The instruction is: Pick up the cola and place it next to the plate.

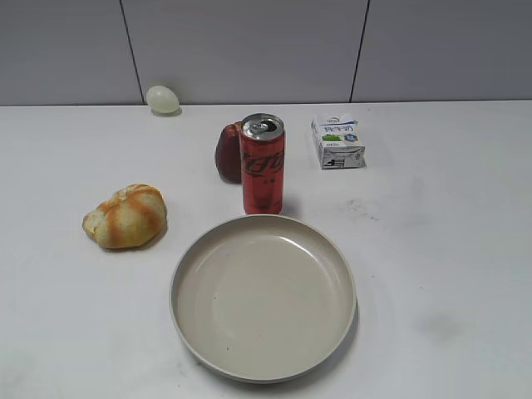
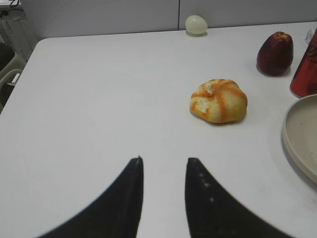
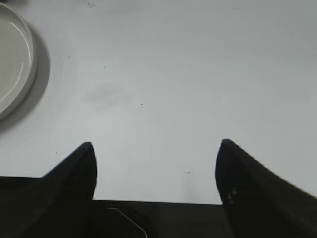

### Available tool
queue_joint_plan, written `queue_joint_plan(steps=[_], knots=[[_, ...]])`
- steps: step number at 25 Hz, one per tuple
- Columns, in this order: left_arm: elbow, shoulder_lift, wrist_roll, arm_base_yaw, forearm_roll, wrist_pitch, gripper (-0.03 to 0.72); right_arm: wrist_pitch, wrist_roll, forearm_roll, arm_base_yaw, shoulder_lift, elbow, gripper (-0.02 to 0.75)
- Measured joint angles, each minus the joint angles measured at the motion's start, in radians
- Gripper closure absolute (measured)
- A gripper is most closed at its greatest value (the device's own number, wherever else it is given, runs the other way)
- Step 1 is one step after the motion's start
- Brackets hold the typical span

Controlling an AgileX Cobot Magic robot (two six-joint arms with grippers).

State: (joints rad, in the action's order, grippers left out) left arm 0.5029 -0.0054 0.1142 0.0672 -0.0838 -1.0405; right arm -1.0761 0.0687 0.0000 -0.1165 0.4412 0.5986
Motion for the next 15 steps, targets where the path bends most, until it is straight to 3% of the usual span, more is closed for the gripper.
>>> queue_joint_plan(steps=[6,15], knots=[[0.000,0.000,0.000,0.000,0.000,0.000,0.457,0.014,0.001,0.000,0.000,-0.236,-0.100,0.145],[0.000,0.000,0.000,0.000,0.000,0.000,0.457,0.024,0.002,0.000,0.000,-0.403,-0.106,0.145]])
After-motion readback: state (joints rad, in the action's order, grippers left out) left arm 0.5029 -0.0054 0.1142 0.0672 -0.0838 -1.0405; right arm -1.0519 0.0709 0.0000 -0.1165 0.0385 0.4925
